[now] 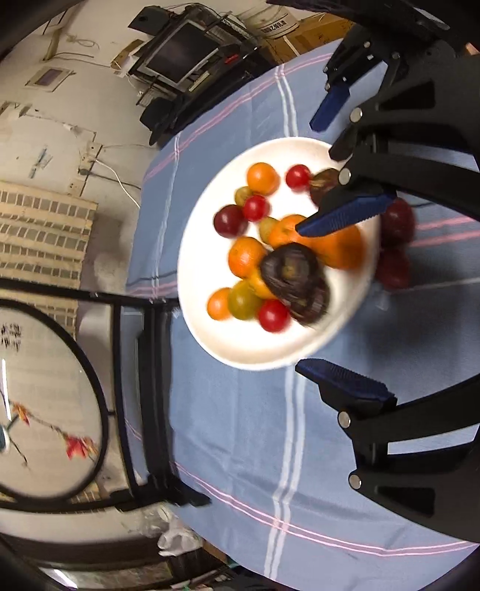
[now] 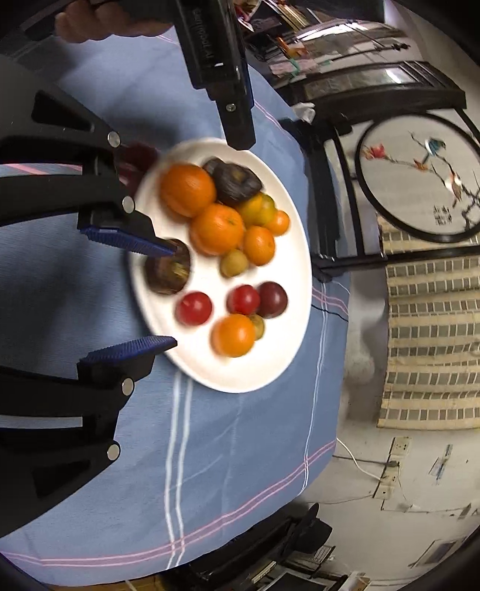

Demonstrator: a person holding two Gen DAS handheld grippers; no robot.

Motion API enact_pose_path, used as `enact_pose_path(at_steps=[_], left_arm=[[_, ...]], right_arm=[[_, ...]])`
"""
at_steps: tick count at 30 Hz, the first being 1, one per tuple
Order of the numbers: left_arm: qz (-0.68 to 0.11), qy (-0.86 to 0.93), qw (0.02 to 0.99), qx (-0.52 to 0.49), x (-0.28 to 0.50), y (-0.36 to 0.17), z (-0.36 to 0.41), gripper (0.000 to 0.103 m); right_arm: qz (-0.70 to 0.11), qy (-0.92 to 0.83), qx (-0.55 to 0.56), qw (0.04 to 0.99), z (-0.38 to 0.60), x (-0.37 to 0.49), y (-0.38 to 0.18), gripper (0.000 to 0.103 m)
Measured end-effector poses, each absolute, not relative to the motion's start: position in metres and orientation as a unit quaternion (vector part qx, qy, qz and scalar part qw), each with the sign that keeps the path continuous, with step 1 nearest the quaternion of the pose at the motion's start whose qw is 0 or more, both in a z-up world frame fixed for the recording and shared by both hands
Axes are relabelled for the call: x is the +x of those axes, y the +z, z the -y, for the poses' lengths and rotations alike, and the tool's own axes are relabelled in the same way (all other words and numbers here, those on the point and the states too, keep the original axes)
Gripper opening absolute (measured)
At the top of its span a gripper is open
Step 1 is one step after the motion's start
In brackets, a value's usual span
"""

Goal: Organize fruits
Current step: 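Grasp dark brown fruit with left tool, then place both fruits on the plate, then grasp dark red plum with right tool while left tool grasps red tomato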

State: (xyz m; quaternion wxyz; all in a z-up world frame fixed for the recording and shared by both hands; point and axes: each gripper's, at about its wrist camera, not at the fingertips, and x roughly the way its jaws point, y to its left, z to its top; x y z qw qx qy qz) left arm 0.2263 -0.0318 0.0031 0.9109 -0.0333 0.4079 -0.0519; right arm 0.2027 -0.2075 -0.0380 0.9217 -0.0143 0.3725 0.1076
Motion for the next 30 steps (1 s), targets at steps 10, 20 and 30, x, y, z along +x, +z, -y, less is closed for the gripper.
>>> enact_pose_path(at_steps=[10,20,30], left_arm=[[-0.44,-0.02,0.897,-0.039,0.184,-0.035,0.007,0.069],[-0.414,-0.031,0.91,-0.008,0.184,-0.036,-0.004,0.073],[-0.423,-0.032,0.905,-0.039,0.189,-0.035,-0.019,0.074]], right_arm=[[-0.384,0.144,-0.055,0.911,0.184,0.155,-0.044,0.056],[-0.415,0.147,-0.085,0.894,0.146,0.155,-0.072,0.056],[-0.423,0.126,-0.089,0.893,0.128,0.192,-0.075,0.056]])
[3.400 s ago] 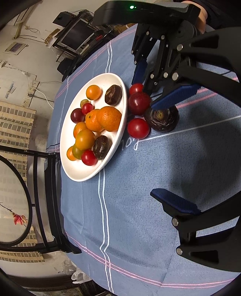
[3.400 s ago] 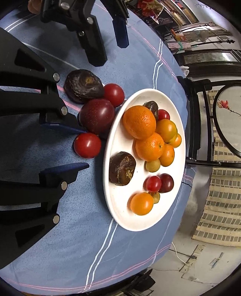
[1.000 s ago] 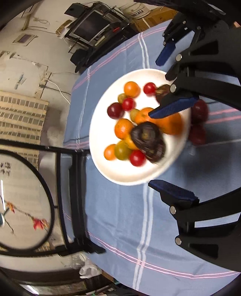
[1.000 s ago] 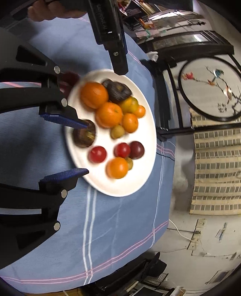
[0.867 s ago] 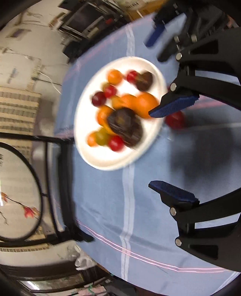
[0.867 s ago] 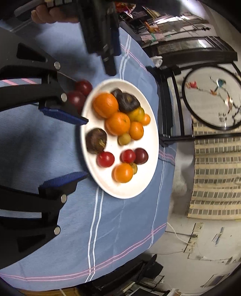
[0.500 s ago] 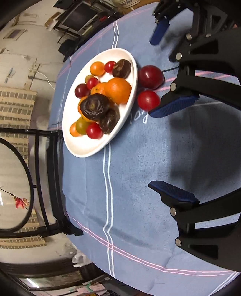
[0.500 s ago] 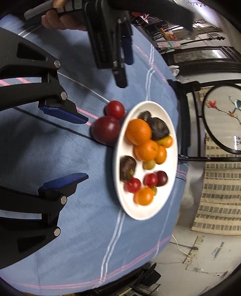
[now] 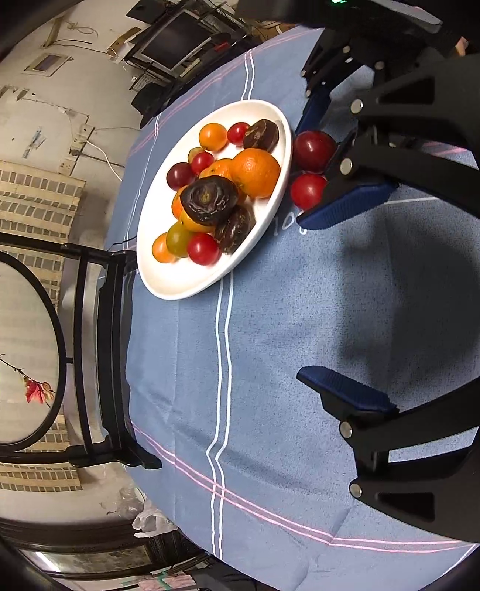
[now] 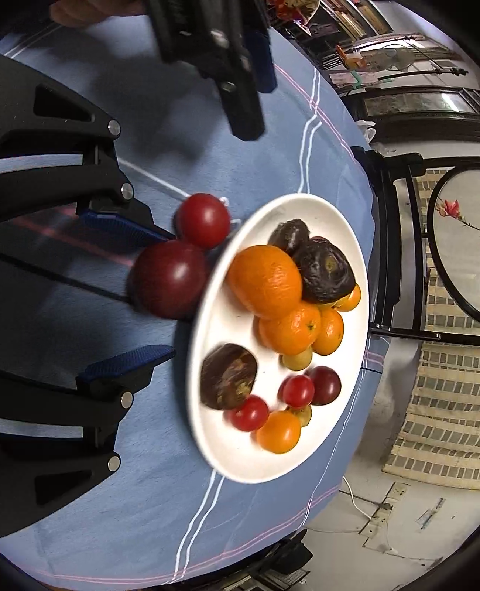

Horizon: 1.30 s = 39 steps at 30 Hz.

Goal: Organize fruits
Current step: 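Grasp dark red plum with right tool while left tool grasps red tomato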

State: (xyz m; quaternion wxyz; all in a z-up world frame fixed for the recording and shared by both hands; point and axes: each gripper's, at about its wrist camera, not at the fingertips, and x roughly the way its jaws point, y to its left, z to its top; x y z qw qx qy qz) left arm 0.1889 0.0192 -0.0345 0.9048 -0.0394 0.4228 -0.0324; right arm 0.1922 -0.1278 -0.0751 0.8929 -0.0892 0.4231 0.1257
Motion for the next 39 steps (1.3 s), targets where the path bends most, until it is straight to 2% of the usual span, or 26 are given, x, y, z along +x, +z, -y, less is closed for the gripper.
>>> enact_pose_path(at_steps=[3,4,21,25,27,29,33,35,39], left_arm=[[-0.422,-0.031,0.905,-0.036,0.189,-0.035,-0.018,0.076],[-0.422,-0.031,0.905,-0.035,0.189,-0.036,-0.018,0.076],[-0.445,-0.1,0.89,-0.028,0.185,-0.054,0.019,0.076],[-0.464,-0.101,0.88,-0.031,0.19,-0.062,0.03,0.066],[-0.464,-0.092,0.881,-0.02,0.193,-0.064,0.037,0.065],[-0.463,-0.084,0.882,0.0,0.197,-0.066,0.047,0.056],[-0.464,-0.073,0.882,0.022,0.208,-0.067,0.062,0.052],[-0.462,-0.078,0.883,0.029,0.211,-0.066,0.068,0.029],[-0.457,-0.095,0.884,0.02,0.207,-0.056,0.067,0.029]], right_arm=[[-0.426,0.122,-0.086,0.892,0.124,0.199,-0.074,0.05],[-0.428,0.136,-0.08,0.89,0.123,0.199,-0.074,0.039],[-0.422,0.101,-0.011,0.901,0.191,0.171,-0.067,0.039],[-0.412,0.101,-0.005,0.906,0.2,0.169,-0.063,0.039],[-0.411,0.096,-0.006,0.906,0.204,0.169,-0.062,0.039],[-0.412,0.094,-0.004,0.906,0.206,0.169,-0.061,0.039],[-0.407,0.098,-0.004,0.908,0.205,0.168,-0.057,0.039],[-0.406,0.102,-0.004,0.908,0.205,0.168,-0.056,0.039],[-0.402,0.106,0.001,0.91,0.206,0.166,-0.054,0.039]])
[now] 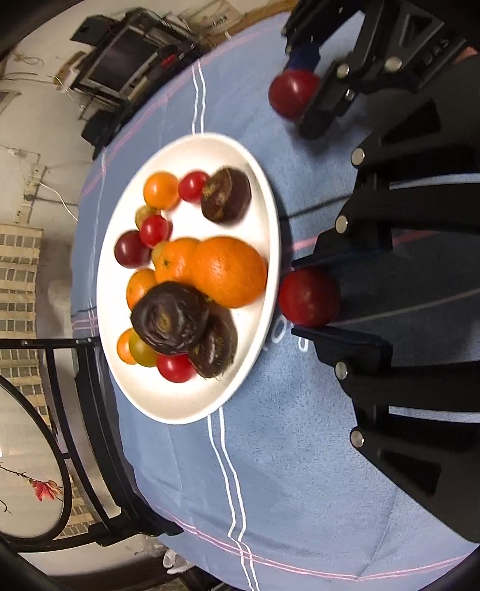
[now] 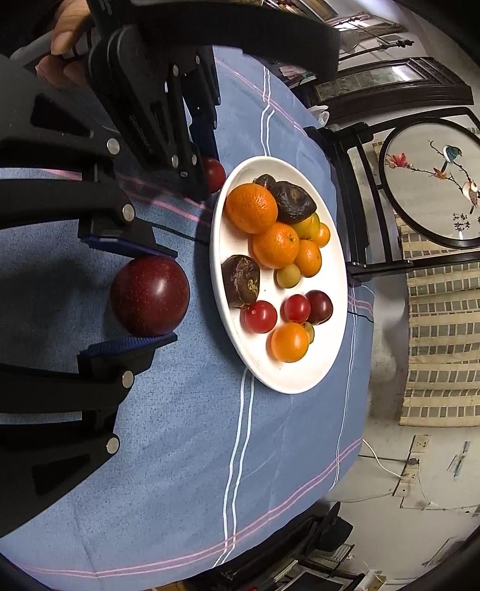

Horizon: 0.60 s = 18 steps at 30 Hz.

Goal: Organize fruits
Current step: 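Grasp dark red plum with right tool while left tool grasps red tomato, then lower both held fruits onto the white plate and open both tools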

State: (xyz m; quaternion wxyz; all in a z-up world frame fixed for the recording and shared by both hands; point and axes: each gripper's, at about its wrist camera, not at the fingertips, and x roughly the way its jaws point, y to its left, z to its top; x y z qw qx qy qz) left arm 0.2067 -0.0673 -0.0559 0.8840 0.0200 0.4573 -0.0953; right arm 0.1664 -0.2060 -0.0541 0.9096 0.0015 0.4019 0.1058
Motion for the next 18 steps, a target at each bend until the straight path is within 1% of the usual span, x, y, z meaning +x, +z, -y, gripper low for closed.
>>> enact_pose_path(at_steps=[6,11,18], left_arm=[[-0.415,-0.123,0.901,0.024,0.189,-0.015,0.063,0.029],[-0.393,-0.117,0.911,0.03,0.216,0.017,0.066,0.029],[-0.402,-0.091,0.911,0.02,0.267,0.018,0.069,0.029]], right_arm=[[-0.362,0.122,0.03,0.924,0.21,0.161,-0.036,0.039],[-0.355,0.111,0.043,0.927,0.212,0.187,-0.024,0.039],[-0.361,0.105,0.008,0.927,0.199,0.234,-0.027,0.039]])
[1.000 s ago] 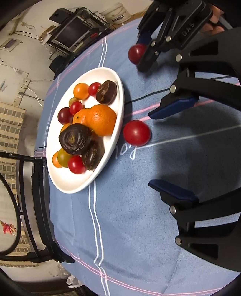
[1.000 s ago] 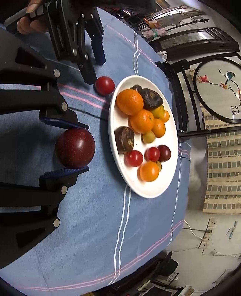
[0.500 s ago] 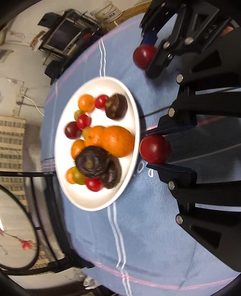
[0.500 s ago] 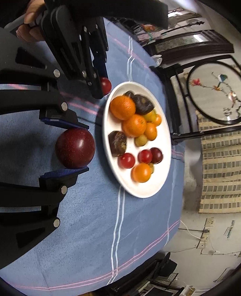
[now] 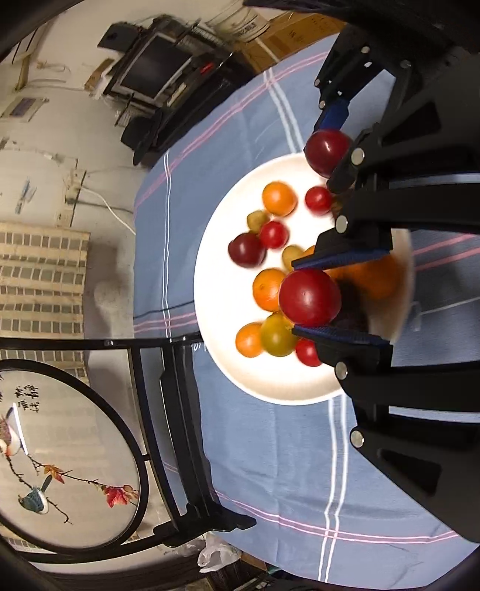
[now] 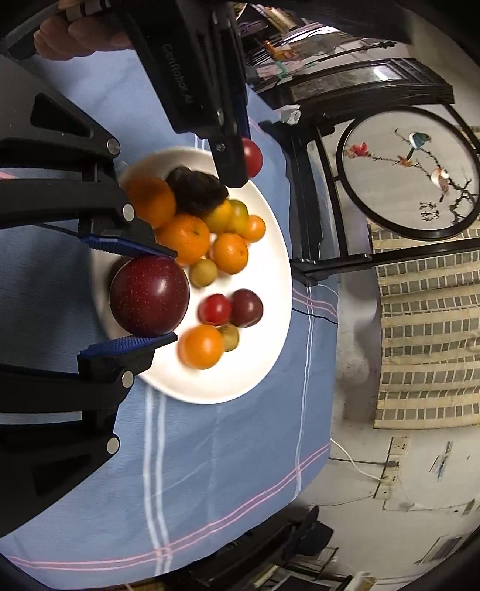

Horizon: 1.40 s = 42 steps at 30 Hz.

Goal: Organize fruits

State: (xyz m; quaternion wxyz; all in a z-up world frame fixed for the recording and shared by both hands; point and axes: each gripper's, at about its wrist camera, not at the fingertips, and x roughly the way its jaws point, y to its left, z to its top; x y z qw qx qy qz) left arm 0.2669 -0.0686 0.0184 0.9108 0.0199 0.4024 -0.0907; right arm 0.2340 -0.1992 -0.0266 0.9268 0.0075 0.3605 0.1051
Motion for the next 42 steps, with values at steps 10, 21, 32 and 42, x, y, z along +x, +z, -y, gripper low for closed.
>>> enact_pose_path(at_steps=[10,21,32,42], left_arm=[[-0.394,-0.043,0.918,0.028,0.288,0.003,0.072,0.076],[-0.384,-0.045,0.922,0.015,0.242,0.013,0.063,0.082],[-0.379,-0.044,0.924,0.007,0.174,0.013,0.048,0.085],[-0.377,-0.036,0.925,0.02,0.135,0.006,0.039,0.091]], right_arm=[[-0.362,0.08,0.028,0.928,0.207,0.262,-0.039,0.049],[-0.345,0.084,0.043,0.934,0.219,0.217,-0.028,0.06],[-0.346,0.097,0.044,0.932,0.225,0.157,-0.028,0.066],[-0.361,0.098,0.023,0.927,0.204,0.119,-0.04,0.079]])
